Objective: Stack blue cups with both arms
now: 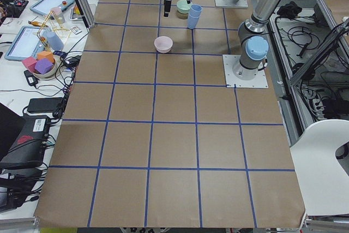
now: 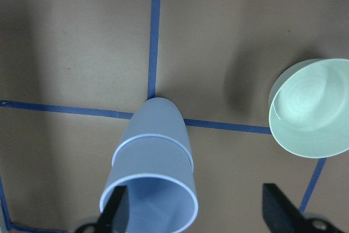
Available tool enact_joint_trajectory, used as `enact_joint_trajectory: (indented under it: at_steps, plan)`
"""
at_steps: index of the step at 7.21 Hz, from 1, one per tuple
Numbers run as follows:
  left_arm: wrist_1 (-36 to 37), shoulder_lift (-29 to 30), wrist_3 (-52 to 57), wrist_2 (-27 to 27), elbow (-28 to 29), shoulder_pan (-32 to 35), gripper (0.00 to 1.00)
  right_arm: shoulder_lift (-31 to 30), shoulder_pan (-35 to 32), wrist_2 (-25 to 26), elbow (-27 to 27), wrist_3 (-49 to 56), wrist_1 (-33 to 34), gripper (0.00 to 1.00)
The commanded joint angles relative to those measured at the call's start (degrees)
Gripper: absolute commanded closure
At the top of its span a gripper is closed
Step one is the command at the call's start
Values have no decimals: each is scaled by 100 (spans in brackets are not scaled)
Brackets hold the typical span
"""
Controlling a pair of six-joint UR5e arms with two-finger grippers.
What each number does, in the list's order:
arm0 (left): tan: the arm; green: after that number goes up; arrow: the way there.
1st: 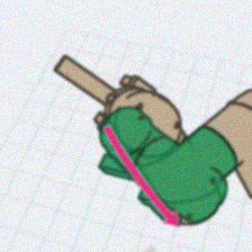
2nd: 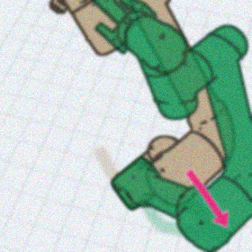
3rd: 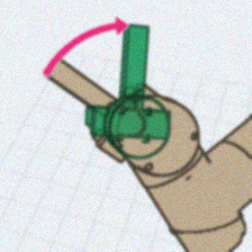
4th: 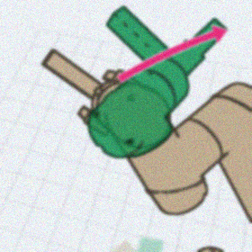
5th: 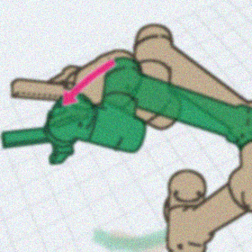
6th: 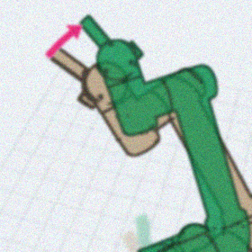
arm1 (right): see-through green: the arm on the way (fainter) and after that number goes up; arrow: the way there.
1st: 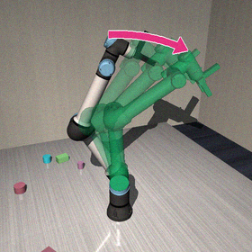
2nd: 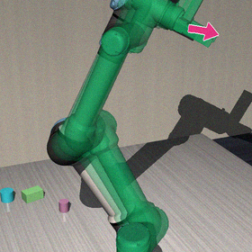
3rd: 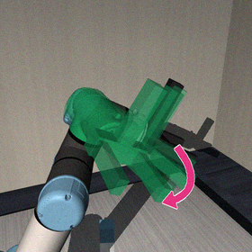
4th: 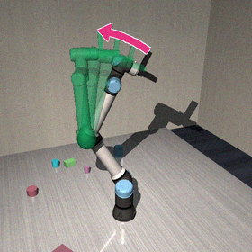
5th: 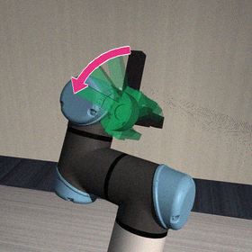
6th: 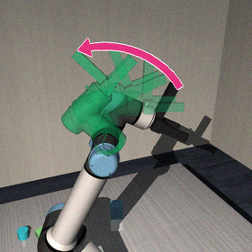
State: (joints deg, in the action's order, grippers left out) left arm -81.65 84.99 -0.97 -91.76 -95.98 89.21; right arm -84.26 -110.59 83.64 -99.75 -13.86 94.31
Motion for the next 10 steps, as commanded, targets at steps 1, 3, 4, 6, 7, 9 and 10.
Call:
enact_joint_trajectory:
  at_steps: [1, 3, 4, 6, 7, 9, 10]
  plan:
    - [0, 0, 0, 0, 0, 0, 0, 6, 108, 1023, 621, 41, 0, 0]
    - [0, 0, 0, 0, 0, 0, 0, -29, 352, 1541, 1026, -20, -17, 0]
    - [0, 0, 0, 0, 0, 0, 0, -73, 676, 1541, 1054, 15, -70, 0]
    - [0, -9, 0, 0, 0, 0, 0, -187, 1239, 1123, 1054, 85, -70, 0]
    - [0, -9, 0, -9, 0, 0, 0, -188, 1564, 1084, 1054, 660, -44, 0]
    - [0, -9, 0, -9, 0, 0, 0, -275, 2172, 745, 1063, 1131, -88, 0]
    - [0, -9, 0, -9, 0, 0, 0, -397, 2139, 698, 1063, 1088, -97, 0]
